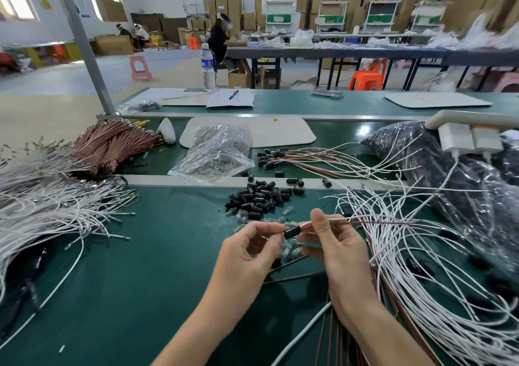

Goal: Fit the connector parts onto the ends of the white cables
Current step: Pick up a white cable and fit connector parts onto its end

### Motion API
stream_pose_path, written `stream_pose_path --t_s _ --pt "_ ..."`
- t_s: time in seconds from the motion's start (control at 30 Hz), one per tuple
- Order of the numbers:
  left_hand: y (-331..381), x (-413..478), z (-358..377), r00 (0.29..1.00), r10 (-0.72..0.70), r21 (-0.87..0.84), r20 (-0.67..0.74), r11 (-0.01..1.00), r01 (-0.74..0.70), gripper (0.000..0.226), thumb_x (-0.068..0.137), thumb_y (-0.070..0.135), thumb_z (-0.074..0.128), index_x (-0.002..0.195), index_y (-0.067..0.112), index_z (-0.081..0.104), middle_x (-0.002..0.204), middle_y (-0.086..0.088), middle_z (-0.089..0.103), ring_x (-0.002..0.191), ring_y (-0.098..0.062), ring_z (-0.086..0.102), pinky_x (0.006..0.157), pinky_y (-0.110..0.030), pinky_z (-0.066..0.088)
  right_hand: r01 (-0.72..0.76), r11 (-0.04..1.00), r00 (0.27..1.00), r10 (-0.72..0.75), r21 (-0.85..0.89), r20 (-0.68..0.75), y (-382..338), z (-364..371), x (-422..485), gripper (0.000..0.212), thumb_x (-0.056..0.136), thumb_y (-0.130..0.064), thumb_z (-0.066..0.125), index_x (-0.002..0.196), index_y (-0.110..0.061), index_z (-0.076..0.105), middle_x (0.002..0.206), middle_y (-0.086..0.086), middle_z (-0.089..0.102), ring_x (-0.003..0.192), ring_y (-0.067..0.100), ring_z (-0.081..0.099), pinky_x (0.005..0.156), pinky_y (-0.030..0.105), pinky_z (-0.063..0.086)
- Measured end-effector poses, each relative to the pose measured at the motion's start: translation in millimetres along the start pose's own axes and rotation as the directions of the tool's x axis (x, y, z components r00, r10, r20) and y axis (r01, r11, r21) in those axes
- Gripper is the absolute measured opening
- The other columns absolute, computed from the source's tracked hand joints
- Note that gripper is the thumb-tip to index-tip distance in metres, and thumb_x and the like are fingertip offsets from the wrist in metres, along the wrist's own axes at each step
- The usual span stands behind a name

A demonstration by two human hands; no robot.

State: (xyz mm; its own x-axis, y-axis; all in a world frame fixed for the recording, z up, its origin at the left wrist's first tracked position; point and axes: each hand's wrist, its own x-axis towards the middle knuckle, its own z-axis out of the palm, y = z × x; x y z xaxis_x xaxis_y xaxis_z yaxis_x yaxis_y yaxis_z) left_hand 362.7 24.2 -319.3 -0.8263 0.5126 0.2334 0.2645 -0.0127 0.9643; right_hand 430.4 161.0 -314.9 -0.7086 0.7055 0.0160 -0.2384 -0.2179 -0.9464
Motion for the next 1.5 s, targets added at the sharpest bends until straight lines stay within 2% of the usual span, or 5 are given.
stream_pose_path --t_s 0.2,0.53,0.9,1.23,1.5 --pt "3.5 0.9 -3.1 1.000 -0.010 -0.034 0.002 0.999 0.010 0.025 0.096 0.014 0.066 0.095 0.037 0.074 0.079 0.012 0.074 0.069 0.001 0.063 0.064 -0.012 0.048 -0.061 0.998 0.959 0.062 -0.012 0.277 2.2 0.6 -3.7 0.023 0.078 -0.037 0.077 0.097 -0.026 0.077 0.103 0.009 0.076 0.098 0.024 0.074 0.070 0.025 0.059" --pt "5.3 -1.4 1.1 0.999 -0.031 -0.042 0.029 0.999 0.032 0.023 0.095 0.016 0.068 0.094 0.039 0.073 0.070 0.011 0.069 0.061 0.001 0.057 0.060 -0.013 0.045 -0.048 0.999 0.983 0.045 0.012 0.178 3.3 4.7 -5.2 0.031 0.075 -0.045 0.075 0.086 -0.016 0.072 0.078 0.005 0.070 0.073 0.015 0.068 0.065 0.027 0.059" --pt "3.1 -0.3 0.0 0.999 -0.039 -0.070 0.011 0.997 0.040 0.011 0.095 0.015 0.067 0.096 0.024 0.073 0.086 0.005 0.075 0.078 -0.007 0.069 0.072 -0.019 0.055 -0.127 0.989 0.944 0.095 0.082 0.315 5.0 -0.5 -1.0 0.021 0.071 -0.027 0.083 0.090 -0.030 0.073 0.093 0.014 0.075 0.087 0.026 0.074 0.074 0.027 0.059" --pt "-0.9 4.4 -6.6 0.996 -0.078 -0.022 0.032 0.997 0.079 0.015 0.098 0.027 0.063 0.089 0.024 0.074 0.077 0.004 0.074 0.067 -0.004 0.066 0.063 -0.015 0.051 -0.170 0.983 0.924 0.136 0.065 0.357 3.5 -2.3 -0.3 0.056 0.070 -0.030 0.084 0.118 -0.015 0.061 0.102 0.020 0.075 0.095 0.028 0.074 0.079 0.024 0.058" --pt "-3.9 5.5 -7.1 0.996 -0.089 -0.025 0.024 0.996 0.090 0.014 0.096 0.030 0.064 0.087 0.034 0.074 0.075 0.007 0.073 0.066 -0.002 0.064 0.064 -0.013 0.050 -0.151 0.989 0.918 0.142 -0.005 0.371 4.6 -2.8 -1.8 0.042 0.076 -0.020 0.080 0.115 -0.024 0.065 0.103 0.016 0.075 0.096 0.026 0.074 0.078 0.027 0.058"
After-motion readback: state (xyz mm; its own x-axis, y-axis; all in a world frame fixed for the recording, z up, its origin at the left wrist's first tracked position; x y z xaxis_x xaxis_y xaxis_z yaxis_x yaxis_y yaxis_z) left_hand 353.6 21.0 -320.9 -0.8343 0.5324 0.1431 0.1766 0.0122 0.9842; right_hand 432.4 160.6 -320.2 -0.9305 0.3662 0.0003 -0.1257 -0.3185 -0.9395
